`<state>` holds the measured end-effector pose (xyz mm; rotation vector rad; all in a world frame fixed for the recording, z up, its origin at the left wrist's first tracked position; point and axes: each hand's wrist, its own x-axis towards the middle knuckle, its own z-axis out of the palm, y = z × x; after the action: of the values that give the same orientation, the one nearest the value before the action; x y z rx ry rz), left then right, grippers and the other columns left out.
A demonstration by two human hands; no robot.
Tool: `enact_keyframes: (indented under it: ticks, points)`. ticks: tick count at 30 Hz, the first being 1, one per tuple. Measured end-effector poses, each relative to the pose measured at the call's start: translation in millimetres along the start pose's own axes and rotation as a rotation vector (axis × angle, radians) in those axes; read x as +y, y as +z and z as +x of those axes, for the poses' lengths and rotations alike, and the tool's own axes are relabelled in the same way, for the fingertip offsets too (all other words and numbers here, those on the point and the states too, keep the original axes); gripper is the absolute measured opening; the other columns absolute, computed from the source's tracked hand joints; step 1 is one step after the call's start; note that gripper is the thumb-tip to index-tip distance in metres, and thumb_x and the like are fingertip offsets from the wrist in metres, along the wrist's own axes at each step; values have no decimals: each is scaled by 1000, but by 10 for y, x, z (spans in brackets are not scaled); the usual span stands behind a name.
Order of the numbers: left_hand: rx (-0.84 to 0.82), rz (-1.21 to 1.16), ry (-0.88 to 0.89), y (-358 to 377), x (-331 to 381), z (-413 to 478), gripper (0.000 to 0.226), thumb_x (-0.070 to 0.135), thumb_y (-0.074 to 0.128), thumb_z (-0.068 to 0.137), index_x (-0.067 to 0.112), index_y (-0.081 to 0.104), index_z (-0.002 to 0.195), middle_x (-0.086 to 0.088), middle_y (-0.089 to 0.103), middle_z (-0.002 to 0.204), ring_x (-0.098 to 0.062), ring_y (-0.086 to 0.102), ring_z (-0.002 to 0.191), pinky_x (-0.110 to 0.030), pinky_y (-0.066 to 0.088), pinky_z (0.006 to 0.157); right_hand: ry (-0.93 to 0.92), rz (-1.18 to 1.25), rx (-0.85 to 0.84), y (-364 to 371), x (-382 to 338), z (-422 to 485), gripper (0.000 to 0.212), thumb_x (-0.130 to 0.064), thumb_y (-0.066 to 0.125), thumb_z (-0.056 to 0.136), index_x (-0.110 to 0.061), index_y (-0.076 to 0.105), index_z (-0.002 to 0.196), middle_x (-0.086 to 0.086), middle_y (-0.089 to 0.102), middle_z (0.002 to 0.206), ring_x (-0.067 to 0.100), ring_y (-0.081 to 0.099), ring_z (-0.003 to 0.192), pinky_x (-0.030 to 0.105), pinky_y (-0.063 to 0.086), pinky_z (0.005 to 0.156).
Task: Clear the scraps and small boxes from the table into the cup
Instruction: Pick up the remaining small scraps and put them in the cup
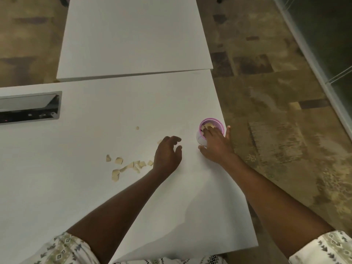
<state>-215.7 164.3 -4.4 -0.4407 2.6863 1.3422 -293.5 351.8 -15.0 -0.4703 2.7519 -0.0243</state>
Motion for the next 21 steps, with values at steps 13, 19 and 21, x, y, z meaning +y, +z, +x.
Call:
enact_keyframes:
  ticks: [13, 19, 21]
  points:
    - [67, 310, -41, -778, -1327, -886, 56, 33, 64, 90, 11, 51, 140, -12, 51, 144, -31, 47, 134, -42, 44, 108, -52, 238, 185, 112, -1021, -568, 59, -44, 53, 95, -13, 45, 144, 11, 36, 157, 27, 29, 148, 46, 20, 122]
    - [35, 461, -77, -1060, -1824, -1243, 40, 31, 67, 87, 7, 62, 118, -14, 57, 118, -35, 58, 102, -42, 53, 82, -285, 276, 18, 680, -1675, -1026, 38, -32, 60, 89, -11, 64, 121, 8, 61, 123, 27, 60, 109, 36, 53, 89]
    - [-9, 519, -7, -1074, -1939, -1331, 32, 27, 69, 86, 7, 64, 111, -12, 58, 110, -33, 59, 92, -40, 53, 74, -358, 254, -32, 792, -1852, -1081, 33, -31, 56, 90, -11, 64, 115, 7, 61, 115, 26, 59, 101, 39, 54, 82]
